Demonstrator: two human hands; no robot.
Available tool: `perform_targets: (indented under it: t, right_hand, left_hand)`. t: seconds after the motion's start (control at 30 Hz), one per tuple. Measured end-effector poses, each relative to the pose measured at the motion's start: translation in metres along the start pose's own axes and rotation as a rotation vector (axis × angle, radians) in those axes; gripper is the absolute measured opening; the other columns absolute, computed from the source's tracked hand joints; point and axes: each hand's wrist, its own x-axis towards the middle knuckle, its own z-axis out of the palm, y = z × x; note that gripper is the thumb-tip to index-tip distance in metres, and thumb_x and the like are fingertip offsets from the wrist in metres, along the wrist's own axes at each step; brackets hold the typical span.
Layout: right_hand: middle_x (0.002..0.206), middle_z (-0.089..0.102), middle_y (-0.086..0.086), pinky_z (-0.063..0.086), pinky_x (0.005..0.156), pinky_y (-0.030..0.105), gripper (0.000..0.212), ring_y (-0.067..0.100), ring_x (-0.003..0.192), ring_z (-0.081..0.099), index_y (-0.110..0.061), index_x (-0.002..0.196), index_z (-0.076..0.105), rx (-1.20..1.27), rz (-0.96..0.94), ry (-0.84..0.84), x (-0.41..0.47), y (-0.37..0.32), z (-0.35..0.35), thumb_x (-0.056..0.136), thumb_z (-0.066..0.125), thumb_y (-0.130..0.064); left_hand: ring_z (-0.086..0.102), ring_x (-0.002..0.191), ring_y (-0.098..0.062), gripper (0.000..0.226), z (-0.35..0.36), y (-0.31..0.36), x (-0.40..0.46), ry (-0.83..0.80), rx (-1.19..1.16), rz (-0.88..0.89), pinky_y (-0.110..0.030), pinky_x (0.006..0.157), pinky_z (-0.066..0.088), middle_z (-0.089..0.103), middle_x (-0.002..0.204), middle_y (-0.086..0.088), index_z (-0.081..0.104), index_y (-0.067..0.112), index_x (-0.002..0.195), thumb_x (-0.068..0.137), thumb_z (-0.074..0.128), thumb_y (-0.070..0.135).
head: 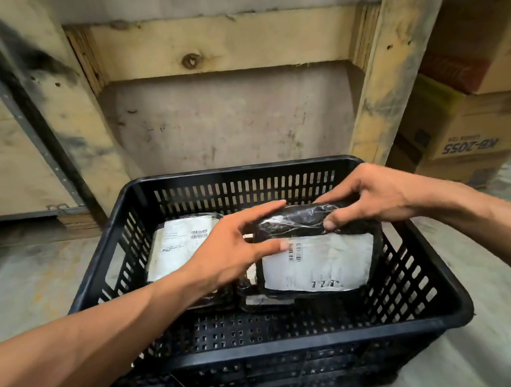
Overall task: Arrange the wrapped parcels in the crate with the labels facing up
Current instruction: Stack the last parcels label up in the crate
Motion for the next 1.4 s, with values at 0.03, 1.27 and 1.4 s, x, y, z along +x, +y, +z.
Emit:
perform_targets:
  t: [0.03,1.27,1.4]
  right_hand:
    - [0.106,0.078,-0.024,0.055,0.092,0.017,0.041,0.000,0.102,0.073,-0.037,0.124,0.077,0.048,-0.019,0.025,-0.002,0.000,0.001,0.084,0.085,-0.039]
    - [0.122,0.063,-0.044,0.054,0.093,0.017,0.118,-0.012,0.122,0.059,-0.046,0.164,0.005,0.707,0.043,0.292,0.040,0.034,0.074,0.078,0.086,-0.036]
    - [0.115,0.074,-0.028,0.058,0.079,0.016,0.110,-0.003,0.107,0.071,-0.038,0.165,0.012,0.775,0.139,0.336,0.048,0.046,0.090,0.083,0.083,-0.024]
  left_hand:
    - [0.062,0.119,0.000,0.059,-0.002,0.002,0.001,0.034,-0.009,0.020,-0.016,0.101,0.046,0.068,0.128,0.021,0.065,0.051,0.127,0.076,0.088,0.032]
    - [0.012,0.155,-0.008,0.098,-0.018,-0.012,0.030,0.130,0.126,-0.160,-0.039,0.127,0.014,0.020,0.167,0.013,0.013,0.040,0.160,0.083,0.071,0.060]
    - [0.001,0.153,-0.003,0.088,-0.011,-0.028,0.033,0.097,0.185,-0.225,-0.039,0.127,0.002,0.017,0.166,0.012,0.019,0.032,0.160,0.089,0.067,0.055]
